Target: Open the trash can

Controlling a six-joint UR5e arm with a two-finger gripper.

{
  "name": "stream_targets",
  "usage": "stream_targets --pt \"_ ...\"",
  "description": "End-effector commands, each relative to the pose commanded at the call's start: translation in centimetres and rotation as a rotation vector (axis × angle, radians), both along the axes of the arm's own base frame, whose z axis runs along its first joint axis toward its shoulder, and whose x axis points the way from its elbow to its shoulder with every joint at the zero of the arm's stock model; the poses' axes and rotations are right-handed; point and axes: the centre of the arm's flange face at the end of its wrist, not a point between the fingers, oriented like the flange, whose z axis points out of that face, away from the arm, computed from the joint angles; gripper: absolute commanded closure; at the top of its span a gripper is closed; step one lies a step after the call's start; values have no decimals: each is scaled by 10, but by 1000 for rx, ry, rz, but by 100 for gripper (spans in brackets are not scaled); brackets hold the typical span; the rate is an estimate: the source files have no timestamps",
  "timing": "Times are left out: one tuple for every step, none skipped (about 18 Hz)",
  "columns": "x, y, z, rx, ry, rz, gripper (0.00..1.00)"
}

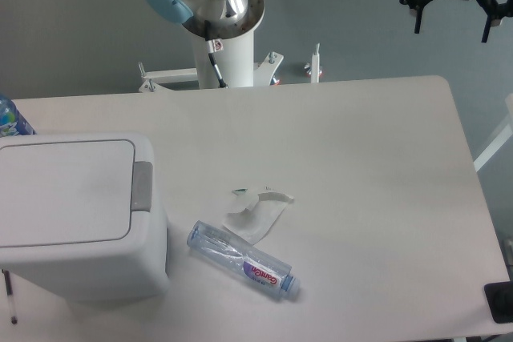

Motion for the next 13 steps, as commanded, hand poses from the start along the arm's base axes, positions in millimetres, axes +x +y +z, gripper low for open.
stream_targets --pt "0 -1 0 0 0 0 0" --pt "0 -1 0 -2 1 1 0" --pt "0 -2 1 -2 3 1 0" --pt "0 -2 2 -1 4 2 0" --pt "0 -2 2 -1 5 2 0" --pt "0 -1 2 -1 5 2 0" --pt "0 -2 2 -1 5 3 0" --pt "-1 -1 1 -1 3 3 0" --pt "0 0 1 0 3 3 0" --pt "0 1 0 2 -1 10 0" --pt "-3 2 -2 7 -10 30 0" --pt "-4 4 1 20 -17 65 0" --pt "-1 11 2 35 -26 93 0"
